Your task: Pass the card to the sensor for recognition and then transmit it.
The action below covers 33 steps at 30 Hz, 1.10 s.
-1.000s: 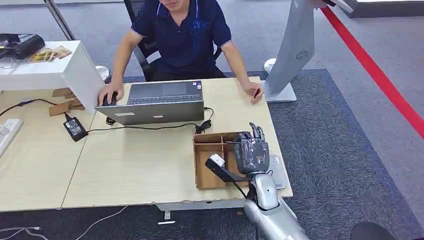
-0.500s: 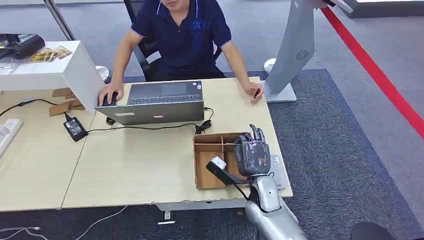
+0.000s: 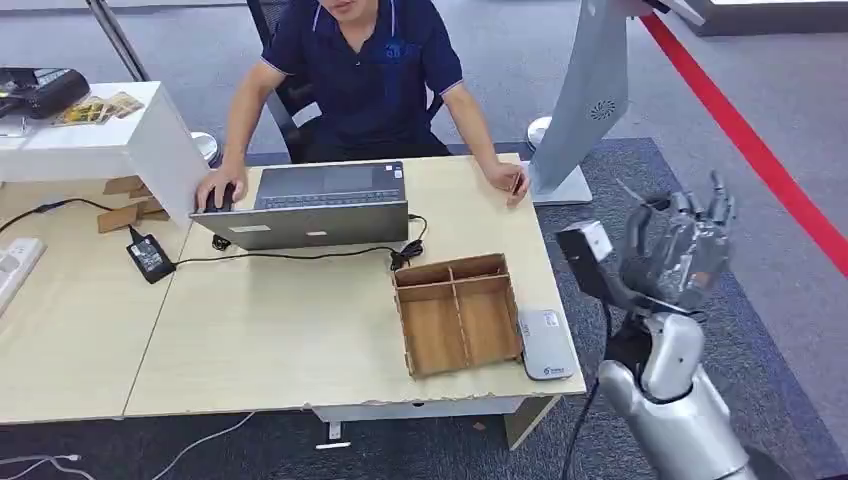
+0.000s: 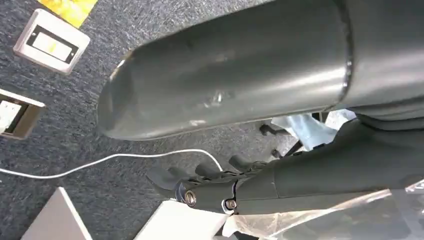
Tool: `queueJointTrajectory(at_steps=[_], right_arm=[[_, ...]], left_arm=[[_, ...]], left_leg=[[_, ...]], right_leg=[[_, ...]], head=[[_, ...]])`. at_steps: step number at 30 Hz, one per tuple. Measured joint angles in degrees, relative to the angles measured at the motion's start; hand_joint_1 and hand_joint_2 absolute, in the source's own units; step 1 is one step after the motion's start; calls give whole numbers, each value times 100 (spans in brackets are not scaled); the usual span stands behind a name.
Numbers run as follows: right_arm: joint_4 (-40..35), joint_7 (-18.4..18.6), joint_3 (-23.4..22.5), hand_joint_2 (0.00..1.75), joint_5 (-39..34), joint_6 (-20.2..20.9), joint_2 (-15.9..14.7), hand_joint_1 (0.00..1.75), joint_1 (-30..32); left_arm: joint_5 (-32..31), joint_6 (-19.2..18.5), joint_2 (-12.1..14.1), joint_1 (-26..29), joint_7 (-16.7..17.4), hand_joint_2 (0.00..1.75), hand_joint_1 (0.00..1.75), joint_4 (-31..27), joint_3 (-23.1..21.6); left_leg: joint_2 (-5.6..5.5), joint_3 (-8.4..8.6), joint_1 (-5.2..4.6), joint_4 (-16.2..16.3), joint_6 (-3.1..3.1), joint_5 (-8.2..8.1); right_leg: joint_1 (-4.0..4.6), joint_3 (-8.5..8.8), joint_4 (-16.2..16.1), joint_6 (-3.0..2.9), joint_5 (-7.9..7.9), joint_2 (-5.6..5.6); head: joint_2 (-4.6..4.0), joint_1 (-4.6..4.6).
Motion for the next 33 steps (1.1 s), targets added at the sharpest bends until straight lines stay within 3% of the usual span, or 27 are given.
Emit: queueJointTrajectory(at_steps=[4, 8, 16, 24, 33], right_arm=[[-996, 238, -345, 175, -2, 4, -555, 175, 88], [-1577, 319, -568, 175, -11, -7, -862, 175, 245], [-1848, -276, -609, 175, -269, -4, -882, 175, 451], [-1621, -1287, -489, 175, -492, 4, -256, 175, 463], [-1043, -2084, -356, 175, -708, 4, 633, 175, 458]], left_arm=[[-2, 0, 0, 7, 0, 0, 0, 0, 96], [-11, 0, -9, 3, 0, 0, 0, 0, 162], [-96, 0, -35, -12, 22, 0, 0, 0, 229], [-214, 0, -72, -56, 24, 0, 0, -2, 284], [-243, -2, -107, -75, 35, 0, 0, 0, 319]], left_leg=[[0, -1, 4, -1, 0, 0], [0, -1, 11, -4, -1, 0], [0, -6, 11, -6, -1, 0], [-3, -12, 12, -7, -1, 1], [-5, -14, 12, -8, -2, 1]], right_leg=[[-1, 1, 0, -1, -1, 0], [2, 3, 1, -2, -1, 1], [13, 5, 4, -2, -1, -1], [18, 4, 6, -2, -2, -5], [23, 2, 7, -3, -3, -7]], head=[[0, -2], [0, 0], [0, -2], [0, -4], [0, -2]])
